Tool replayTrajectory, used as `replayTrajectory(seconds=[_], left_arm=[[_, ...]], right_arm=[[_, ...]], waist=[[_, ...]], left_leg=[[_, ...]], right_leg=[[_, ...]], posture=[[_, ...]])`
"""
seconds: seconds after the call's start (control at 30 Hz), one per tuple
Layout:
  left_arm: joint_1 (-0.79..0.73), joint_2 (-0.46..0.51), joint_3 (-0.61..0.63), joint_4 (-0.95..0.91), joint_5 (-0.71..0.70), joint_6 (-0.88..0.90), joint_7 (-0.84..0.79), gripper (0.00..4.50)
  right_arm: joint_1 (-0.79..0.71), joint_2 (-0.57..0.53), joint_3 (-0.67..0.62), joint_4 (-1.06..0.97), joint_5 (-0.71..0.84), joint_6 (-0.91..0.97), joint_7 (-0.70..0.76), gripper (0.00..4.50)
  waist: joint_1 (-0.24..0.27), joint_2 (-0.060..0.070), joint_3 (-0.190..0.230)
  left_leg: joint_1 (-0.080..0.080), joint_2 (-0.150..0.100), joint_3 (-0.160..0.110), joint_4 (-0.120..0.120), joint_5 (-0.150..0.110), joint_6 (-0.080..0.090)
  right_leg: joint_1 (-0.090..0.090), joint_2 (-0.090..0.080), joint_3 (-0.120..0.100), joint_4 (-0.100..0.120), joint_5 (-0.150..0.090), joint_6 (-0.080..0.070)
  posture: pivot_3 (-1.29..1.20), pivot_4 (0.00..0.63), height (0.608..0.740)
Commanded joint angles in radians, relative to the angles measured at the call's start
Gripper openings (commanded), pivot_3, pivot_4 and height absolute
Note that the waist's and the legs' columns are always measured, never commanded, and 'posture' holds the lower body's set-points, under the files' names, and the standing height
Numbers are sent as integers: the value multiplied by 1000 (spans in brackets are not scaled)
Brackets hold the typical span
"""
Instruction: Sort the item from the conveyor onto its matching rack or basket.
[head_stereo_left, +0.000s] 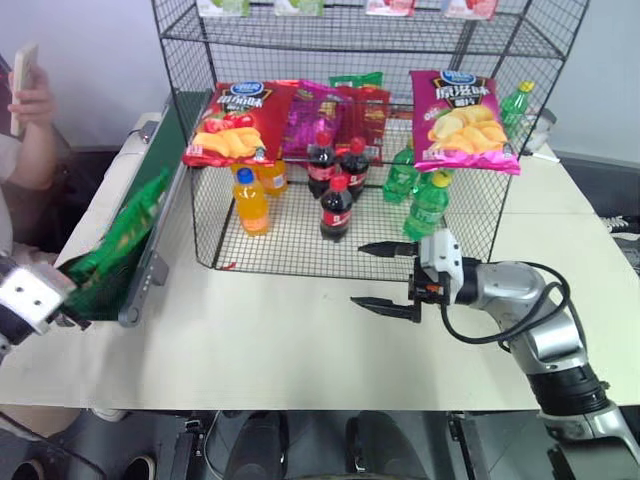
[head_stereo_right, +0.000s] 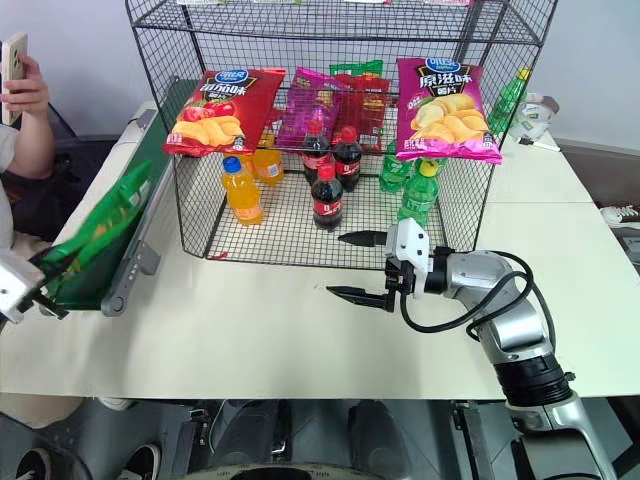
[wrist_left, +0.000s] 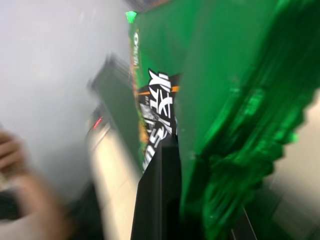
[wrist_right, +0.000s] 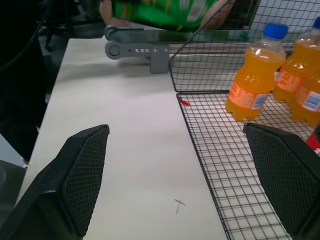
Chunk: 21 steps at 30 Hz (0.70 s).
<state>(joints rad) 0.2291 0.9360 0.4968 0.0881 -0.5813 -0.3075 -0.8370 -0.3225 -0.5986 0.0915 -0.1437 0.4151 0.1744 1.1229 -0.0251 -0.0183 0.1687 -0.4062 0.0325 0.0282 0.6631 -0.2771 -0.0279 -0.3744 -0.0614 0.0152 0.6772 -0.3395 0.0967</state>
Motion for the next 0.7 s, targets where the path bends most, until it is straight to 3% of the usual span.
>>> replayTrajectory(seconds=[0.03,0.23,0.5,0.7], left_arm=[[124,15,139,-211,-324,299,-149,80],[327,45,312,-448,-716,778,-258,80],[136,-35,99,-610,-848,931,-154,80],[28,0,54,-600,-925,1049,-193,80]], right_arm=[[-12,6,-23,3,7,-23,-1,4500],[-15,6,-39,-8,91,69,21,4500],[-30,-44,-71,-121,395,502,23,4500],[-55,-21,-126,-94,505,616,-10,4500]], waist=[[-8,0,0],[-17,1,1],[-11,1,1],[-16,1,1]], left_leg=[[1,0,0,0,0,0],[2,0,-1,0,0,0],[6,-1,-1,0,0,0],[6,-1,-1,0,0,0]], right_leg=[[0,0,0,0,0,0],[2,1,0,1,0,0],[8,0,0,0,0,0],[7,1,0,0,0,-1]], posture=[[0,150,739],[0,150,739],[0,150,739],[0,150,739]])
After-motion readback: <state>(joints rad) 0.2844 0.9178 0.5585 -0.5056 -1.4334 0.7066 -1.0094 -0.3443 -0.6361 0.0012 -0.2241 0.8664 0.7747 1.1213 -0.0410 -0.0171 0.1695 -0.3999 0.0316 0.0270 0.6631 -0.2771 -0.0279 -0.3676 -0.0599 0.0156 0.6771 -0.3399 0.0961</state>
